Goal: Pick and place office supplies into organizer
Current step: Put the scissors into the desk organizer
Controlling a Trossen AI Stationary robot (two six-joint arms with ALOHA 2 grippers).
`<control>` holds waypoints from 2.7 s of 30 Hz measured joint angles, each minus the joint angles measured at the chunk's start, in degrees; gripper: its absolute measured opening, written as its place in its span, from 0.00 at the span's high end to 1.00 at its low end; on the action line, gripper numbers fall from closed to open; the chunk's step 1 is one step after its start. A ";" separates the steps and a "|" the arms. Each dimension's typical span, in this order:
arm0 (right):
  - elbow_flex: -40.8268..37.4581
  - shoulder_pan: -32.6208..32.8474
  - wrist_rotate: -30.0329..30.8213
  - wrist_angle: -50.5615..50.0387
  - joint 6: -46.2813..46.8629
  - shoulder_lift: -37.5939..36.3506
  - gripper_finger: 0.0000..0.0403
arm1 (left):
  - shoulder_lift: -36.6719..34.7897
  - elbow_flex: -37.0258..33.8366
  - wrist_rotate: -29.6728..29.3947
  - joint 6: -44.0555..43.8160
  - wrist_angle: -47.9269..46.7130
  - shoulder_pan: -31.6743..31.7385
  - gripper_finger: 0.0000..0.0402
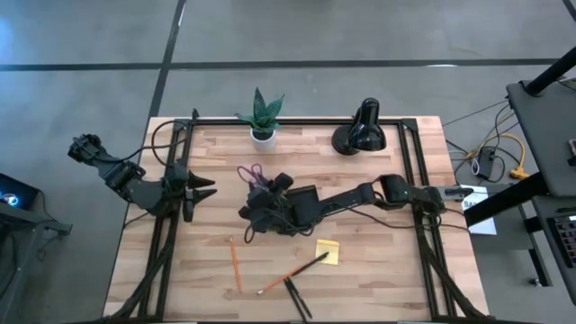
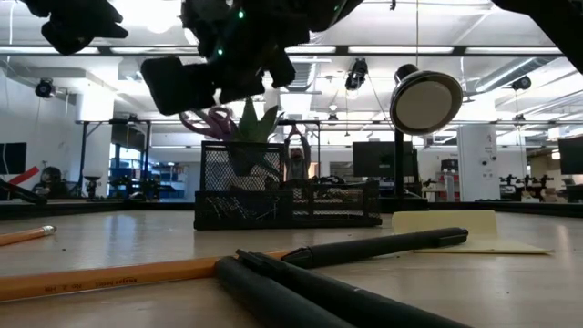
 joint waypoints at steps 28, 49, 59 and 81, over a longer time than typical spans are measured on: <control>16.45 -0.77 1.18 -24.74 14.37 -19.52 0.59 | -6.26 -7.21 -13.93 -40.09 -14.44 0.05 0.71; 14.09 -1.15 -6.79 -41.55 17.67 -19.06 0.67 | -14.41 -32.79 -20.22 -12.68 40.91 3.03 0.78; 14.09 -1.43 -8.56 -41.48 17.38 -19.19 0.68 | 6.34 -13.22 -11.15 -6.01 21.23 11.59 0.91; 14.26 -1.41 -8.67 -41.11 17.04 -19.23 0.70 | 14.45 -4.54 24.36 14.30 15.19 43.54 0.91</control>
